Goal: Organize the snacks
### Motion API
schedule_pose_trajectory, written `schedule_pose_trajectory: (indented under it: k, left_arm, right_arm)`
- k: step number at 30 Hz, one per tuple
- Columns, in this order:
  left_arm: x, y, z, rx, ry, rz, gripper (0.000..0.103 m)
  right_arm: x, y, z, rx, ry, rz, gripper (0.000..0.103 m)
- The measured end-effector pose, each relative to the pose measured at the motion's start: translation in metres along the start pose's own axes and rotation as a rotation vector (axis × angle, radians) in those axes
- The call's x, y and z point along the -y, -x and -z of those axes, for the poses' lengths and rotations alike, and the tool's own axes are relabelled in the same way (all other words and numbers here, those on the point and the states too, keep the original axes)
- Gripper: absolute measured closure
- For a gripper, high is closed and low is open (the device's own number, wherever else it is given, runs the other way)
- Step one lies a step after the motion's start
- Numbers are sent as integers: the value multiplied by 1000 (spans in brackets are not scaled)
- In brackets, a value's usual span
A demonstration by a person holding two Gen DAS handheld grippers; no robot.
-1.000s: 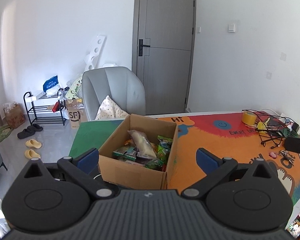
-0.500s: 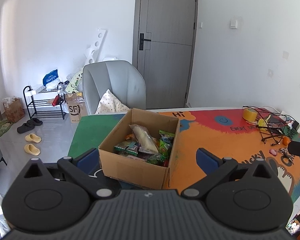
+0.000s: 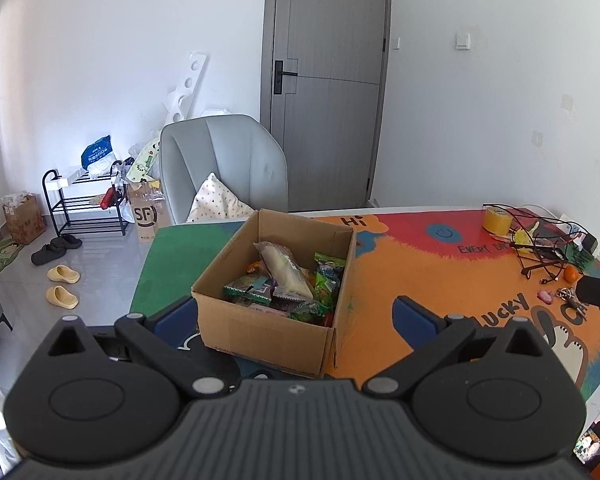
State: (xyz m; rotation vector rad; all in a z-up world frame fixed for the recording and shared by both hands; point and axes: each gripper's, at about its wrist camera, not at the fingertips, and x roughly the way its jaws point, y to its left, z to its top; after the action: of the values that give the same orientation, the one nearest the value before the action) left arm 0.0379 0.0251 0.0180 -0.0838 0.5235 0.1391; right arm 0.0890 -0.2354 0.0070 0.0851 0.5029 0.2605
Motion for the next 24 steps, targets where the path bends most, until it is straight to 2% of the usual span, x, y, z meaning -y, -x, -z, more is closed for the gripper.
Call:
schedule_pose_trajectory:
  k: [24]
  left_arm:
    - [0, 2, 1, 1, -1, 7, 0]
  right_arm:
    - [-1, -1, 0, -4, 11, -5, 0]
